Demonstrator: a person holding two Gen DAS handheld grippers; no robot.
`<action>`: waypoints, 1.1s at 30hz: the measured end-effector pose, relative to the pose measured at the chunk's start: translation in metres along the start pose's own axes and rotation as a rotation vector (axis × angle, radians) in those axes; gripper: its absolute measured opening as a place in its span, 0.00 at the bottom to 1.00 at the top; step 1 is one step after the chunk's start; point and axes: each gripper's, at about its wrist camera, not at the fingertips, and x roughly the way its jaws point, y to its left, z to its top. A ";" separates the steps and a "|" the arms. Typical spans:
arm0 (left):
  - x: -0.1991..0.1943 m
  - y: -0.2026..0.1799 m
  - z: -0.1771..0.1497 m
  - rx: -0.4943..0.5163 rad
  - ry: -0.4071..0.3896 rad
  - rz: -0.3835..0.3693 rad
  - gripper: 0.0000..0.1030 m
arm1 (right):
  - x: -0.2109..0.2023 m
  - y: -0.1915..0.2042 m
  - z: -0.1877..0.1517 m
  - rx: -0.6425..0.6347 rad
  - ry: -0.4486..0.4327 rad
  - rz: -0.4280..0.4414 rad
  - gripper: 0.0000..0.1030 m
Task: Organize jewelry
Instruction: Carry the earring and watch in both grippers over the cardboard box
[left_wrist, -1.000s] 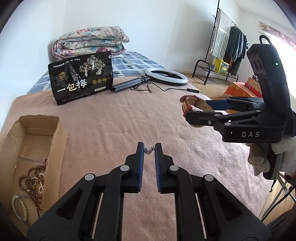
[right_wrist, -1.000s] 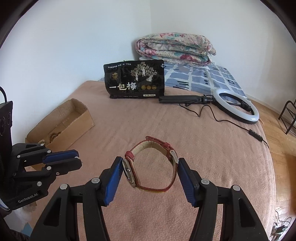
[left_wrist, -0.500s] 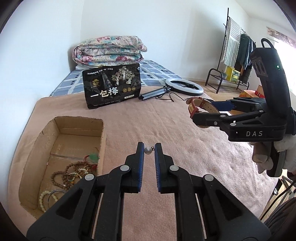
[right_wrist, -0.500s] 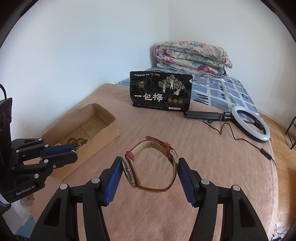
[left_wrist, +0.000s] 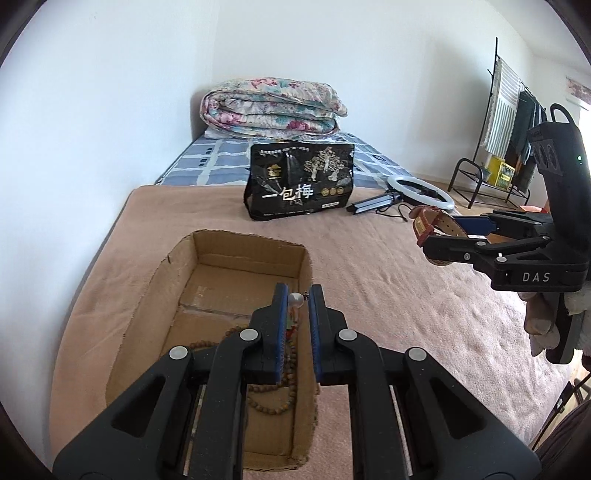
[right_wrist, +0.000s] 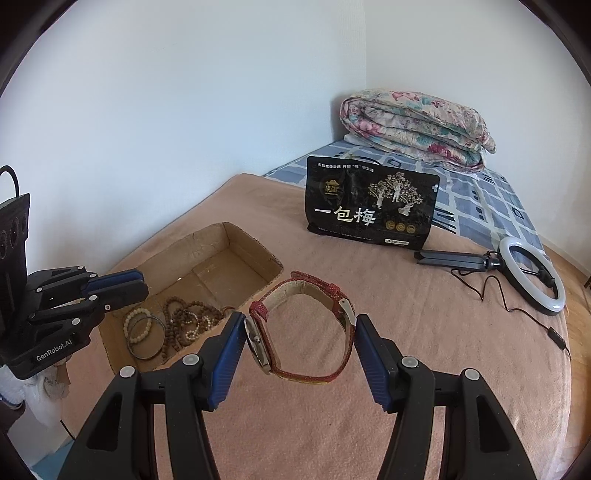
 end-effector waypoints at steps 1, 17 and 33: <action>-0.001 0.006 0.001 -0.006 -0.004 0.009 0.09 | 0.003 0.002 0.003 0.003 0.000 0.006 0.60; 0.018 0.073 0.003 -0.092 0.007 0.082 0.09 | 0.057 0.037 0.029 0.007 0.034 0.067 0.60; 0.045 0.092 -0.003 -0.113 0.043 0.080 0.09 | 0.102 0.055 0.032 -0.011 0.072 0.085 0.60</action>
